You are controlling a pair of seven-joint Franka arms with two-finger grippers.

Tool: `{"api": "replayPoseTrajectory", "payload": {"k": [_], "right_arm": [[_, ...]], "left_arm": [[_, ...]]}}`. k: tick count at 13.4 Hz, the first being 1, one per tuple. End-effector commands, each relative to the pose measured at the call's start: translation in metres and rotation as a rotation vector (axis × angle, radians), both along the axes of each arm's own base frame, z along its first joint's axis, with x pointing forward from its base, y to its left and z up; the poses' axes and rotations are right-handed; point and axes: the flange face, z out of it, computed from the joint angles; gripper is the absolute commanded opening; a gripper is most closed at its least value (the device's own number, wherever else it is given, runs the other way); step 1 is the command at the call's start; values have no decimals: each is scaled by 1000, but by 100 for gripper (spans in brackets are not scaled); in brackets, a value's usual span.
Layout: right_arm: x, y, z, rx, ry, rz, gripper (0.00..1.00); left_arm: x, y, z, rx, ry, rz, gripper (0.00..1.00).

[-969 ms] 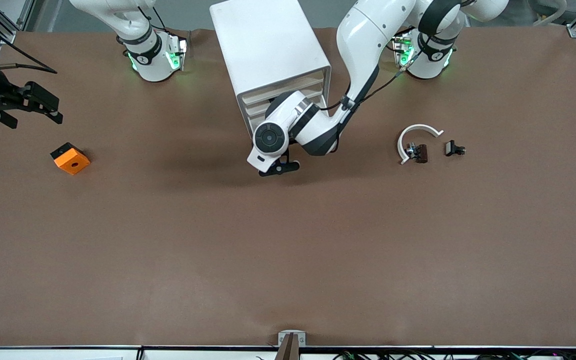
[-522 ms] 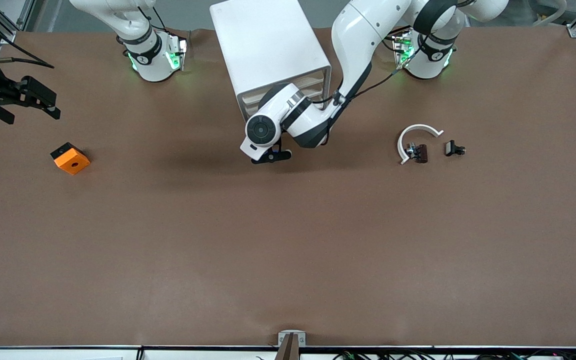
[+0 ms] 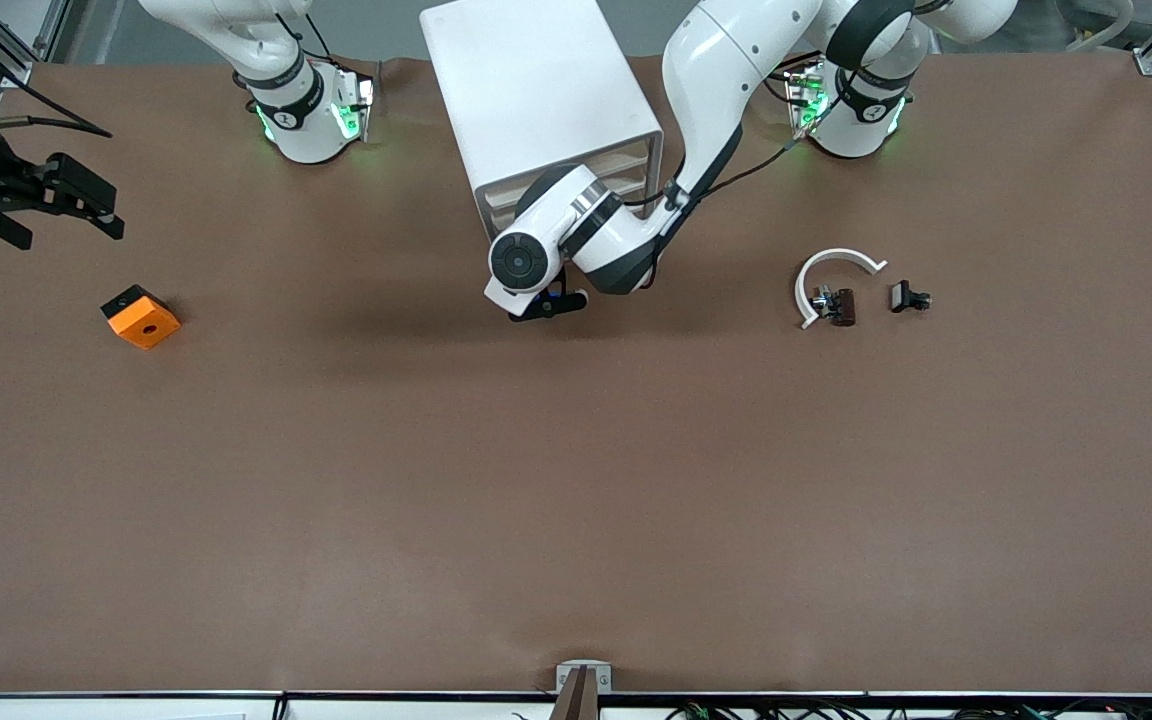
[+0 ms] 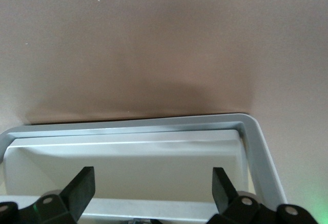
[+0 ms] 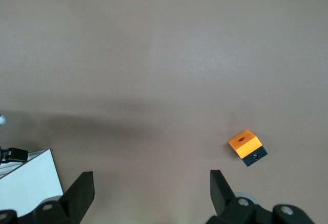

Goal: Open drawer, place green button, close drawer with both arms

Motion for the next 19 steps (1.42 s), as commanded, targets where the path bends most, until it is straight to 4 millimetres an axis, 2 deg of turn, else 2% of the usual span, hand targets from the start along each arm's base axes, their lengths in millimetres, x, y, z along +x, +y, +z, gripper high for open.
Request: {"api": "replayPoseTrajectory", "payload": {"k": [1, 3, 6, 9, 11, 13, 15, 19], "right_arm": [[2, 0, 5, -8, 3, 4, 100], [2, 0, 5, -11, 3, 3, 100], [2, -2, 5, -14, 3, 2, 100], [2, -2, 5, -14, 3, 2, 100], [2, -2, 5, -14, 3, 2, 100], [2, -1, 5, -13, 3, 3, 100], [2, -1, 4, -13, 3, 3, 100], [3, 2, 2, -13, 6, 6, 100]], "left_arm": [[4, 8, 3, 11, 38, 8, 100], [33, 27, 5, 14, 15, 49, 100], [91, 67, 15, 34, -61, 135, 100], [146, 111, 32, 40, -167, 175, 100], [180, 148, 44, 34, -234, 152, 100], [207, 184, 54, 41, -286, 128, 100], [234, 221, 79, 35, -346, 87, 100], [272, 292, 112, 41, -426, -20, 100]]}}
